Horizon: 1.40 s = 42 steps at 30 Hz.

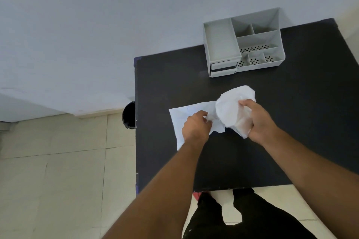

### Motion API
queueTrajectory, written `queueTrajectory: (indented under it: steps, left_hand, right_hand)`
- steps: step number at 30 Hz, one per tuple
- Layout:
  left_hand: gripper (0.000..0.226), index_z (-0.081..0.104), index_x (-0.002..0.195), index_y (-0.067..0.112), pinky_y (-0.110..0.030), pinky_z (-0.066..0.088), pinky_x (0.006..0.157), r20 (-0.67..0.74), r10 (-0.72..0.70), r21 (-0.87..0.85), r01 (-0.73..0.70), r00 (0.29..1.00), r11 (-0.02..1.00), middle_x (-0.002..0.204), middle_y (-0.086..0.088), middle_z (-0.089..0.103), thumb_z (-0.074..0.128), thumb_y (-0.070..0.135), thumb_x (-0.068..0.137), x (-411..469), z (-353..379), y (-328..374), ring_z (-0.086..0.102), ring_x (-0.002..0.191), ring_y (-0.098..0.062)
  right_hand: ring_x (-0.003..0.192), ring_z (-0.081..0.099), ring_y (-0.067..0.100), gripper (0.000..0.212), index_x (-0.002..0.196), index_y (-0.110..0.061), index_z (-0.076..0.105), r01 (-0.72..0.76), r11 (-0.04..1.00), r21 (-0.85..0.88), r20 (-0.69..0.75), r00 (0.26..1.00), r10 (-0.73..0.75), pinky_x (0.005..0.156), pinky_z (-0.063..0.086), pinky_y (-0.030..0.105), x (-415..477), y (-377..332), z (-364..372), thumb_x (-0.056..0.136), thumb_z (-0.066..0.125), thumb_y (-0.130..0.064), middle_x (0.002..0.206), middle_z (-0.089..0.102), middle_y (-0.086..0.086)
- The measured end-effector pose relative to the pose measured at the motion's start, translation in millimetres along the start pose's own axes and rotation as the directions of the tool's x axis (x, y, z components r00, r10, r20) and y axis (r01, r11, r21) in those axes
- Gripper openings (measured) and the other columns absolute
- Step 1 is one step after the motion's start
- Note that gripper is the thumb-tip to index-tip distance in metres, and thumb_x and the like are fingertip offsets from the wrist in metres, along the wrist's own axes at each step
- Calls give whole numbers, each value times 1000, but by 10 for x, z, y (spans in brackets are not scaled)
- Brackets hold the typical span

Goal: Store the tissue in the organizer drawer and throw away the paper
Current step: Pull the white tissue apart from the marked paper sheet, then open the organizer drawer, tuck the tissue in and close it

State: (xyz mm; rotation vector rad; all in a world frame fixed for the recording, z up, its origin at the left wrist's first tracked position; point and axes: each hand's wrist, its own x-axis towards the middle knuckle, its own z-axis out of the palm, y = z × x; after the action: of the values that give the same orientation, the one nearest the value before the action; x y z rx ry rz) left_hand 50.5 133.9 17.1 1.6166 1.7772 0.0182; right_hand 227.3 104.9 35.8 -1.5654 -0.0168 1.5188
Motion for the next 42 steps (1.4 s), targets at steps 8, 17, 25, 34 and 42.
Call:
queueTrajectory:
  steps: [8,17,25,34,42]
  left_hand:
    - [33,57,131,27,-36,49,88,-135,-7,247,40,991,968,119,-1,70,56,34,98,173,-77,-247,63,109,-25]
    - [43,58,130,22,-34,49,94,-289,203,-149,-253,935,956,130,3,54,60,19,87,124,-53,-78,53,115,-17]
    - [50,69,113,18,-33,53,79,284,9,-737,212,959,641,109,-5,73,58,60,90,84,-535,533,67,94,-18]
    - [45,65,124,10,-45,58,93,320,115,-848,230,940,477,116,-9,74,80,29,86,-12,-826,306,70,109,-28]
    - [27,64,113,20,-42,58,87,286,-34,-870,274,958,409,115,-5,71,76,24,89,93,-975,99,66,107,-25]
  right_hand:
    - [95,72,26,15,105,-19,69,-10,999,51,-69,998,14,67,61,39,16,-38,-139,91,66,-24,109,73,6]
    - [97,69,25,14,102,-22,66,-15,998,63,-50,999,18,64,57,36,57,-154,-18,89,68,-26,110,70,5]
    - [93,74,25,12,106,-23,69,150,988,-42,148,979,-142,80,62,48,-78,-430,302,94,67,-21,105,76,6]
    - [96,74,28,20,109,-16,72,229,961,-156,177,963,-201,79,62,43,-318,-423,671,91,72,-26,108,76,11]
    - [102,70,24,37,121,-21,67,141,978,-156,153,981,-117,90,56,44,-178,-432,762,97,59,-48,111,75,4]
